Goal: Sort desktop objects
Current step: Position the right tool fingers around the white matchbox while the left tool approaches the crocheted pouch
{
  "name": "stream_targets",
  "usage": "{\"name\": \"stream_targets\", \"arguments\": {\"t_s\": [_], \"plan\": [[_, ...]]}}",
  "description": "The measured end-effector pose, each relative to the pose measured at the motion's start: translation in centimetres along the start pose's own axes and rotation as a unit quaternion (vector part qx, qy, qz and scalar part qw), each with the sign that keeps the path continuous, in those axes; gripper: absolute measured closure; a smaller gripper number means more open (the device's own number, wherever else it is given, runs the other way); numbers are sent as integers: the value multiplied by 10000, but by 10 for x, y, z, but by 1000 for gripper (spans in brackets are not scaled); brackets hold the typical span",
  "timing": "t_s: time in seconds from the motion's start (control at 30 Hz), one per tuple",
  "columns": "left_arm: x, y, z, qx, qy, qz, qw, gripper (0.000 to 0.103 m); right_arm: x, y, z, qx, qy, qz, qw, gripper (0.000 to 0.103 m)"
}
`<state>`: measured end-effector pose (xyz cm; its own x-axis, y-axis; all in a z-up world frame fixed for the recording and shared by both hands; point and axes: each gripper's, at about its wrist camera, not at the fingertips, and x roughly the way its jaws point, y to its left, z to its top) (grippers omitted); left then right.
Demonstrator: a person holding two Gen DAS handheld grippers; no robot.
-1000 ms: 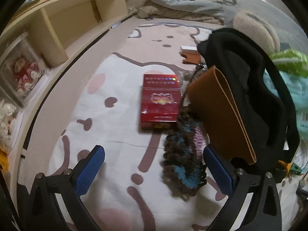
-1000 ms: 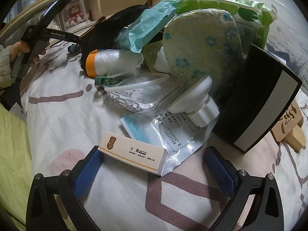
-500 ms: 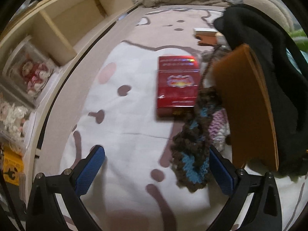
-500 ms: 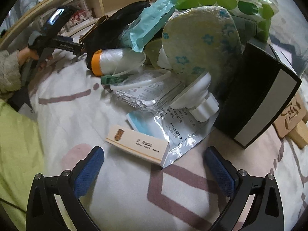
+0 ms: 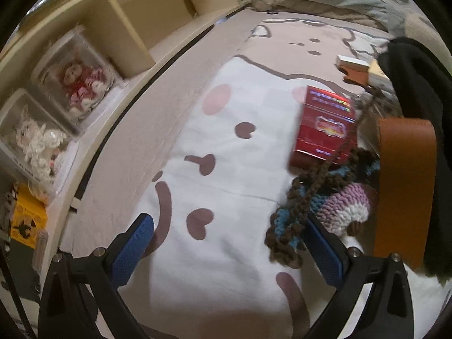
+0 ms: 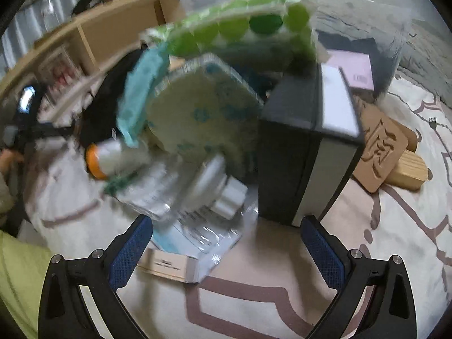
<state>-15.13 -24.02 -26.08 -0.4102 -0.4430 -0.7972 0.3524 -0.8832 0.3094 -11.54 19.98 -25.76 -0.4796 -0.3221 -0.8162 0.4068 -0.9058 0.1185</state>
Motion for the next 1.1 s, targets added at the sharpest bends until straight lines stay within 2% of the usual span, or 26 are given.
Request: {"name": "stream_targets", "arguments": {"t_s": [0.07,0.2,0.3,0.5,0.63,0.67,0.77,0.8,0.97,1.1], "plan": [[0,2,0,-45,4,31,10000,0,8,-1,-6,-66,128,-172,9997,0],[-2,2,1,-28,-16,124,9999,0,12,-11,-10,136,201,-153,9996,0],[-3,1,0,-29,-6,154,9999,0,10,-12,-15,-80,326,-273,9991,0],[-3,0,1,-75,26,184,9998,0,0,-18,-23,-258,519,-228,9981,0],[-4,2,1,-146,19,123,9998,0,-6,-23,-23,-394,632,-466,9961,0],[-4,3,2,-177,18,105,9998,0,-9,-25,-23,-369,576,-445,9967,0],[-7,7,4,-391,-44,-38,9992,0,-23,-27,-21,-73,296,380,9988,0],[-8,8,4,-459,-80,-100,9989,0,-24,-22,-21,-168,275,547,9980,0],[-28,18,12,-851,-553,-417,9940,0,-16,14,-35,-1222,399,687,9893,0],[-43,23,17,-1009,-944,-647,9883,0,11,21,-20,-1358,609,556,9873,0]]}}
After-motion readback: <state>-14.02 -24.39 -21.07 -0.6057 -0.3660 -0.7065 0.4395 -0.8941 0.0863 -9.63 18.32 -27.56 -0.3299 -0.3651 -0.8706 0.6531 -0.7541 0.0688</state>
